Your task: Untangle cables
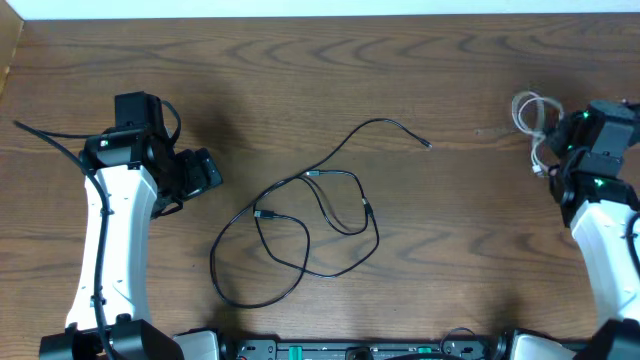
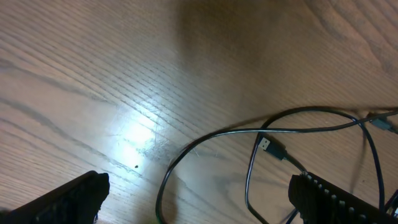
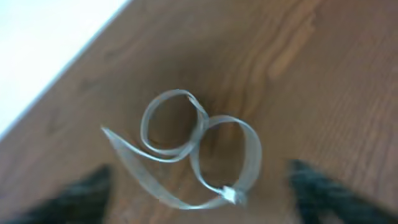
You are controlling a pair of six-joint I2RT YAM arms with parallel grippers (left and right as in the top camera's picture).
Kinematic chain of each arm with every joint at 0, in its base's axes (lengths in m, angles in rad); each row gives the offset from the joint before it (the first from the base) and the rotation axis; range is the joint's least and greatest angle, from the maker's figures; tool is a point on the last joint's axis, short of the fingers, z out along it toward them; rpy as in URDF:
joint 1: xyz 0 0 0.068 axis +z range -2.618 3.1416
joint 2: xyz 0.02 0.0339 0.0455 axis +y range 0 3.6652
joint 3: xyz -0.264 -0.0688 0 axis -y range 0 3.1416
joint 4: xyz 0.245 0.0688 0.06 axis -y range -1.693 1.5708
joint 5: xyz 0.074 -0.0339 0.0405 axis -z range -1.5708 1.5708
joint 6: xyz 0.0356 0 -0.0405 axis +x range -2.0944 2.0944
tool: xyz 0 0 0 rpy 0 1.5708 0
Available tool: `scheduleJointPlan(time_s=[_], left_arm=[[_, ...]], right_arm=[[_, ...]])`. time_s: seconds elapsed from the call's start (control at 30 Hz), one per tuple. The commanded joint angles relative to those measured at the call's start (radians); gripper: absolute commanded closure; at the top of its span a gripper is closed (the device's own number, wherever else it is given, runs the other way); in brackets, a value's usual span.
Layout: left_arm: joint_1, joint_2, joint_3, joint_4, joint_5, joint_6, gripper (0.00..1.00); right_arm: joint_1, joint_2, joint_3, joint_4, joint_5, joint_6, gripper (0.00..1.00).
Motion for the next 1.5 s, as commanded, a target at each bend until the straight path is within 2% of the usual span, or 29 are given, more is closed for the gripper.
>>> scheduleJointPlan(time_s=[0.0,0.43,1.47], left_arm=[[0.005,-0.011,0.014,-0.003,-0.009,-0.005,0.02],[0.005,-0.011,0.014,-0.003,-0.009,-0.005,0.02],[0.005,-0.011,0.014,-0.003,-0.009,-0.005,0.02]], right_arm=[[-0.004,0.055,0.018,-0.021,0.034,-0.018,0.01],[-0.003,0.103,0.018,-0.214,0.006,-0.018,0.01],[-0.003,0.103,0.018,-0.217,0.006,-0.018,0.01]])
